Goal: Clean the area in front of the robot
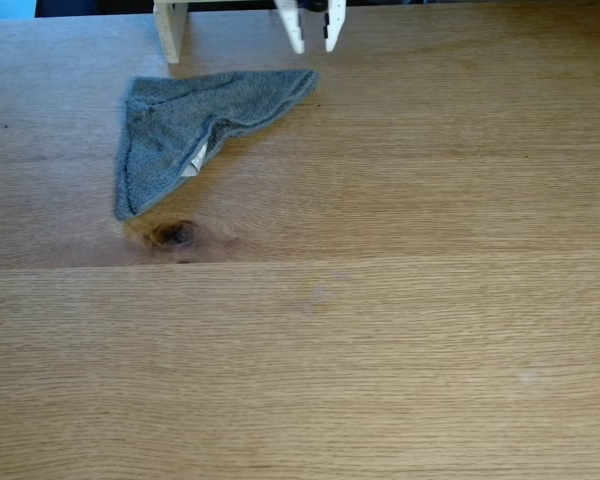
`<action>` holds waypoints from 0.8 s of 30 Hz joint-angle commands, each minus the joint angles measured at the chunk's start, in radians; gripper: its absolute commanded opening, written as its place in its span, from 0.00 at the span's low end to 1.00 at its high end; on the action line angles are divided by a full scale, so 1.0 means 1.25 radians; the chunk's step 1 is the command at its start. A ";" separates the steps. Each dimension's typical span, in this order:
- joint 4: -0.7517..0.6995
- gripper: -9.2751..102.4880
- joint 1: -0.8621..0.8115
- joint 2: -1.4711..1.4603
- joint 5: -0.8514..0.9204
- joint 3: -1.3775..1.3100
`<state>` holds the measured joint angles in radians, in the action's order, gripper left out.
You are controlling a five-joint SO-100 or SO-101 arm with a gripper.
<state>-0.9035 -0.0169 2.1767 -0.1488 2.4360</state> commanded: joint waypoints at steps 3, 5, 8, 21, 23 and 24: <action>0.074 0.37 -0.245 -0.098 -0.015 -0.163; 0.074 0.40 -0.322 -0.156 -0.006 -0.163; 0.059 0.44 -0.434 -0.260 0.026 -0.163; 0.199 0.48 -0.652 -0.603 0.253 -0.163; 0.227 0.49 -0.654 -0.645 0.280 -0.163; 0.243 0.49 -0.654 -0.668 0.296 -0.163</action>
<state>-0.6489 -0.8161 1.3775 0.1672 2.3224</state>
